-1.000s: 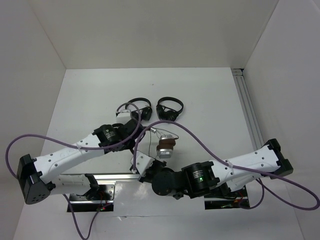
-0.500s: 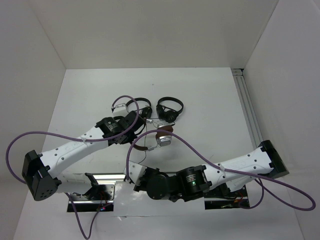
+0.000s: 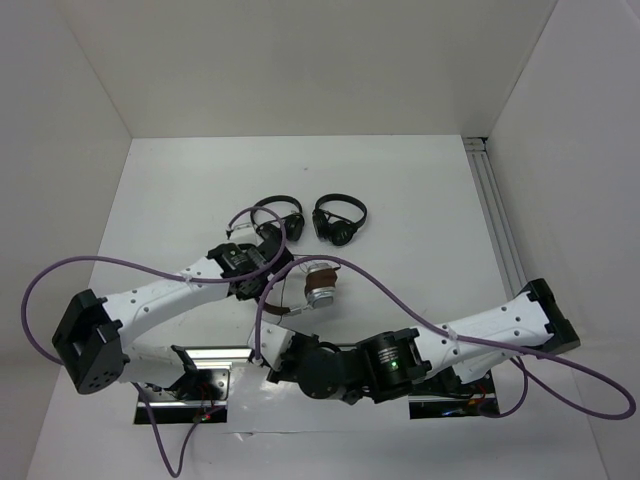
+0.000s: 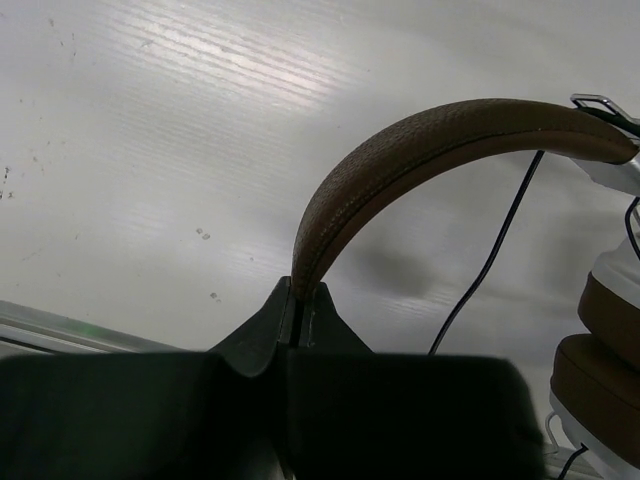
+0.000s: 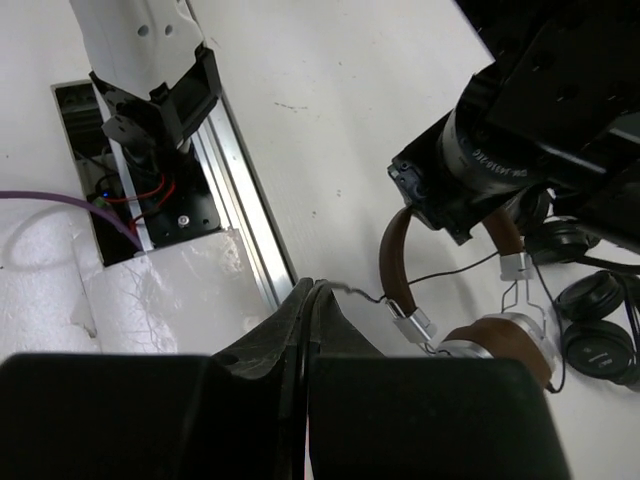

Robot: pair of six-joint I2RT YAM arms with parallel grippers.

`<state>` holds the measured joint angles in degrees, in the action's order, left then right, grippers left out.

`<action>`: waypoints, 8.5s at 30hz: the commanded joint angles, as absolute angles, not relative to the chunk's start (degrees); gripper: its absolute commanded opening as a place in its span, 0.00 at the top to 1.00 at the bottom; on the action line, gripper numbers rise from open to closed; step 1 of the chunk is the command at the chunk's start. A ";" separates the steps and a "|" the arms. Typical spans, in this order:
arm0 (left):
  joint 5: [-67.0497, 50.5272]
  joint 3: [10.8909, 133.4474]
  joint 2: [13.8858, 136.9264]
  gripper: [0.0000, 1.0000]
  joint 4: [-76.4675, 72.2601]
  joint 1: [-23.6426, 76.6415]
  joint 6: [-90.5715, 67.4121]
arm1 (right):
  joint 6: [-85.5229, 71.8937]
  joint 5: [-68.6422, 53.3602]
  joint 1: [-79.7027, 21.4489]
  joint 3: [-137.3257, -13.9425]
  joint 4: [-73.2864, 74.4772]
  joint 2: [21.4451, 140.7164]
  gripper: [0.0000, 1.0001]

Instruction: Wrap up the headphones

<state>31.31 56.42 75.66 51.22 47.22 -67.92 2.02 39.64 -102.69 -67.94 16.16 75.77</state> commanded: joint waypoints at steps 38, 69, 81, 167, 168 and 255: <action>35.95 47.81 58.81 1.00 55.55 67.06 -68.12 | 11.60 45.38 -71.07 -70.22 17.94 62.48 1.00; 44.47 76.98 59.59 1.00 64.14 67.06 -55.20 | 7.83 -24.59 -34.01 -78.33 7.75 86.13 1.00; 52.03 91.05 63.11 1.00 73.04 67.06 -63.98 | -13.44 -37.53 -36.47 -53.80 -31.09 88.85 0.91; 35.86 60.74 72.16 1.00 52.13 46.92 -48.52 | 1.05 25.56 -96.33 -64.86 20.03 68.91 1.00; 35.25 60.04 71.20 1.00 52.12 48.15 -47.99 | 1.05 26.45 -96.33 -64.86 22.21 68.21 1.00; 33.88 80.78 58.89 1.00 61.89 46.34 -47.48 | -26.27 17.18 -47.37 -27.95 -2.31 55.12 0.21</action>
<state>39.20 82.37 60.07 68.99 51.07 -46.89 -20.69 3.49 -46.57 -28.34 -8.99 58.08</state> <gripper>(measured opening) 0.060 0.789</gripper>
